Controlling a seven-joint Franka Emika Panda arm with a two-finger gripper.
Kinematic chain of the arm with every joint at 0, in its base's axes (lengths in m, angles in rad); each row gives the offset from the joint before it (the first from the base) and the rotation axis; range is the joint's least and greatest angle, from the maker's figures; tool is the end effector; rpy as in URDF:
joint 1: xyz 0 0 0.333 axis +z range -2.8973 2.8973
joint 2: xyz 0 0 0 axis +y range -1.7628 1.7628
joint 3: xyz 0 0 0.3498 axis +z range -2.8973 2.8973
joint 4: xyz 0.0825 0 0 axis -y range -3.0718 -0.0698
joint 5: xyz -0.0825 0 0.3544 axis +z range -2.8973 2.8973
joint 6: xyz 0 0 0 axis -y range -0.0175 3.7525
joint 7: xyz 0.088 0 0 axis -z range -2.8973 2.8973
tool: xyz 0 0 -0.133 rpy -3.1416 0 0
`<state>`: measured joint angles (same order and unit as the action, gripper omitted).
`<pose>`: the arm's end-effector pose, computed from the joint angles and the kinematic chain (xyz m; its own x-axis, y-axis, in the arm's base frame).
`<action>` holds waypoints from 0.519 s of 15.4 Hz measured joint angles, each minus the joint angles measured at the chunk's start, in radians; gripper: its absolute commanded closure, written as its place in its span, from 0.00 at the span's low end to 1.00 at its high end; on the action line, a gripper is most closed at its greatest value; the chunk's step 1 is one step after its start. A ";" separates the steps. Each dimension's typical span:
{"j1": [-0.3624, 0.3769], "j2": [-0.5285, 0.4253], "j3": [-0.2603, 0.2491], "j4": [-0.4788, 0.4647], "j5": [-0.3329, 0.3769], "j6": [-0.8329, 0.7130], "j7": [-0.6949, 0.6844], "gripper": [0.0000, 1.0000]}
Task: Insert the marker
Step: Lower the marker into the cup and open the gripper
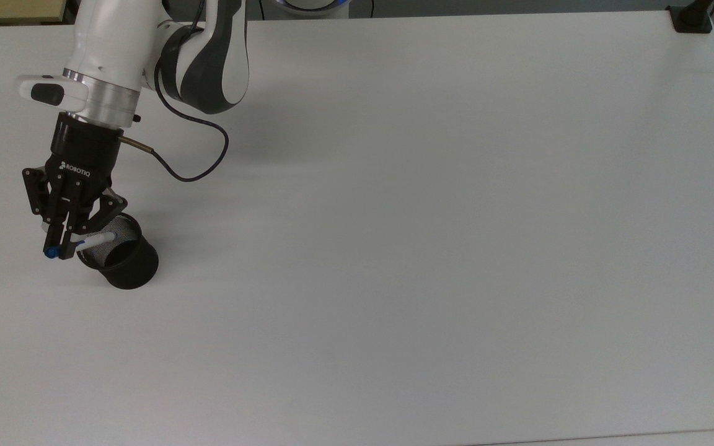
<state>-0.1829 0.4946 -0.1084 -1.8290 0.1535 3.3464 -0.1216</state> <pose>0.6811 -0.2077 0.4270 0.5041 -0.1283 0.8541 -0.3142 -0.9484 0.0430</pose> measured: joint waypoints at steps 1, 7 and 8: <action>0.000 0.000 0.000 -0.001 0.000 0.000 -0.001 0.00; 0.010 -0.027 0.006 -0.001 0.001 -0.005 0.012 0.00; 0.011 -0.042 0.006 -0.001 0.001 -0.030 0.016 0.00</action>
<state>-0.1716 0.4522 -0.1026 -1.8303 0.1542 3.3161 -0.1052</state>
